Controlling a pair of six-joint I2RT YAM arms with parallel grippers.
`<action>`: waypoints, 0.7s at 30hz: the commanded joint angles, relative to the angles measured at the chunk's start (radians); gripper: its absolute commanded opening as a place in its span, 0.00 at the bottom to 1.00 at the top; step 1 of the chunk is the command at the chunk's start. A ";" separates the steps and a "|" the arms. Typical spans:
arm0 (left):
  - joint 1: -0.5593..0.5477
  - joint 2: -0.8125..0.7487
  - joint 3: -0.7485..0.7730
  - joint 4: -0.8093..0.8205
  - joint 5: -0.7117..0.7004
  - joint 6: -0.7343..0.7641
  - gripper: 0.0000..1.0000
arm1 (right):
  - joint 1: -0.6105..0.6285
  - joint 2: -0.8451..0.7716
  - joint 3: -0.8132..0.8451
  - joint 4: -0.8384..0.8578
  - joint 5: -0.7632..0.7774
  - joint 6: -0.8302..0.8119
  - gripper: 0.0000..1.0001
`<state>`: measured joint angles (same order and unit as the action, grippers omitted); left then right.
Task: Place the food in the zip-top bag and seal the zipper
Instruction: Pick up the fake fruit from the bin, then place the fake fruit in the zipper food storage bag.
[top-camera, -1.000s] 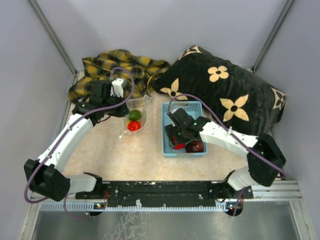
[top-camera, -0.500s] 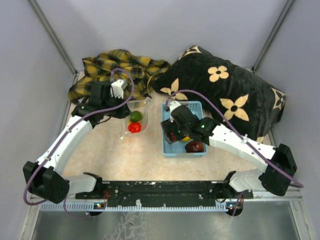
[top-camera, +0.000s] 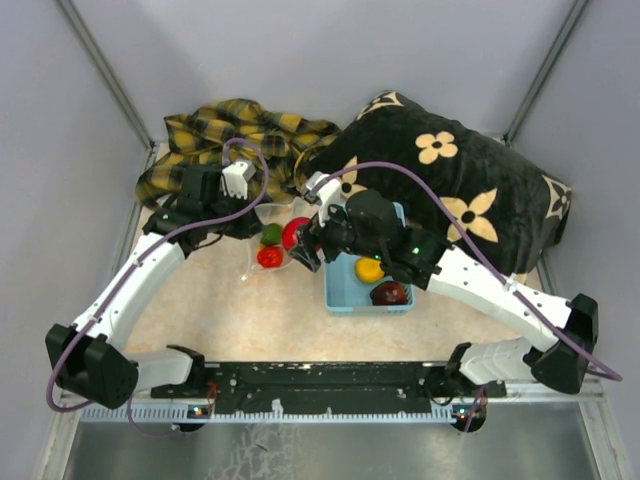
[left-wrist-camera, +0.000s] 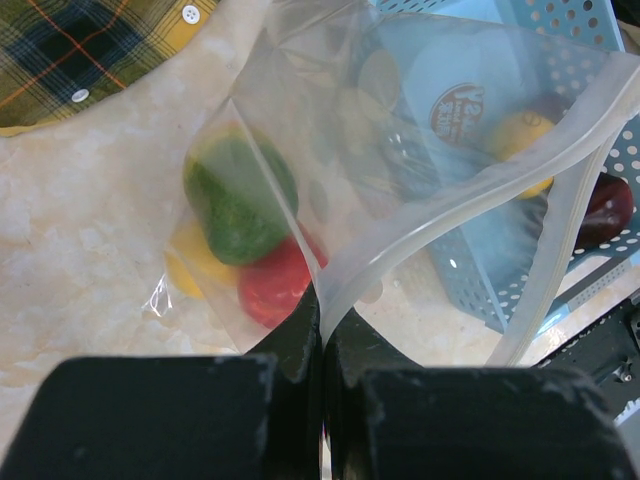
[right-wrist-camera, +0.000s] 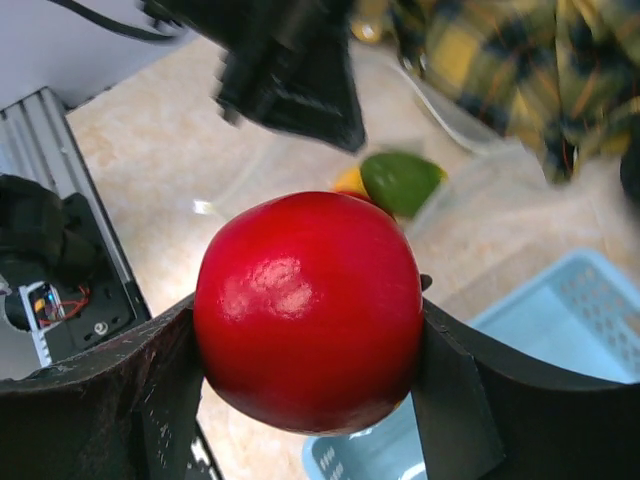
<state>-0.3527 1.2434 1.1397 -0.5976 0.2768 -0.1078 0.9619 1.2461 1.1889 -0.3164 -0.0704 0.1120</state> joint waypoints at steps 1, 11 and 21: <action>0.000 -0.016 -0.008 0.030 0.030 0.000 0.00 | 0.048 0.049 0.102 0.149 -0.076 -0.157 0.48; 0.000 -0.019 -0.011 0.030 0.046 0.000 0.00 | 0.070 0.212 0.194 0.132 -0.158 -0.359 0.48; 0.000 -0.025 -0.017 0.036 0.068 -0.001 0.00 | 0.071 0.328 0.204 0.113 0.069 -0.454 0.55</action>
<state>-0.3527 1.2434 1.1332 -0.5968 0.3153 -0.1085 1.0260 1.5421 1.3319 -0.2317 -0.1551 -0.2855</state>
